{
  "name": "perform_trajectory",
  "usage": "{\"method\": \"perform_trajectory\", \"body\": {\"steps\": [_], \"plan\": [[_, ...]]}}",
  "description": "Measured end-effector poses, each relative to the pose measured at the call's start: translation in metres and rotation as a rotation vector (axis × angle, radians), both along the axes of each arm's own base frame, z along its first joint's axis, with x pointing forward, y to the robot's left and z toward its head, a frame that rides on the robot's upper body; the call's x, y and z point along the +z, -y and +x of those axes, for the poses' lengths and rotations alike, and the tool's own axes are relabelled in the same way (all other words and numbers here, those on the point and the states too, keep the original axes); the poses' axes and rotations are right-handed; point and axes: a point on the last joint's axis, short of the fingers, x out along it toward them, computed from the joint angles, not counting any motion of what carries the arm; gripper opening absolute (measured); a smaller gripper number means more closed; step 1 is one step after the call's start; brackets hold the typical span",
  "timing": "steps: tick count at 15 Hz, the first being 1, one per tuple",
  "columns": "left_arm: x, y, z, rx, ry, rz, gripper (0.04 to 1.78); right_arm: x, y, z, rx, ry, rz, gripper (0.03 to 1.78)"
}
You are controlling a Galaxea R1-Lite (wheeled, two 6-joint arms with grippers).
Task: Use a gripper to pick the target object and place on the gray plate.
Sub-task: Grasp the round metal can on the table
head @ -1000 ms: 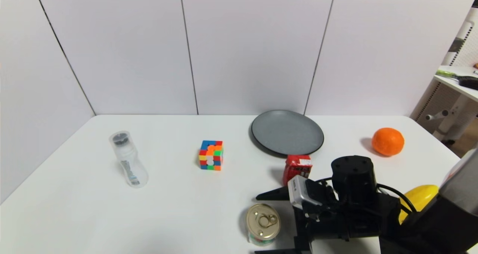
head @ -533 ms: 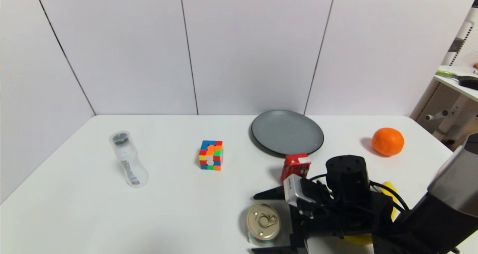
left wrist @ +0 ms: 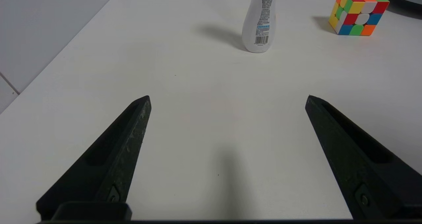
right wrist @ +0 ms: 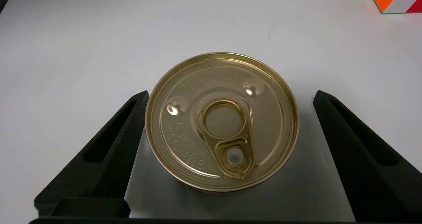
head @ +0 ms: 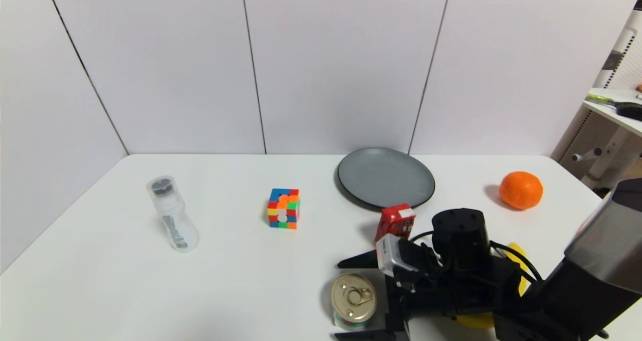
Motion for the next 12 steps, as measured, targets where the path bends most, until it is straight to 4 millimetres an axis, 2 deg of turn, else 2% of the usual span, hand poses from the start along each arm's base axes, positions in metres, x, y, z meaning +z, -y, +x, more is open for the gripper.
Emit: {"method": "perform_trajectory", "body": {"steps": [12], "plan": [[0.0000, 0.0000, 0.0000, 0.000, 0.000, 0.000, 1.69, -0.0013, -0.0047, 0.0013, 0.008, -0.002, 0.000, 1.71]]}}
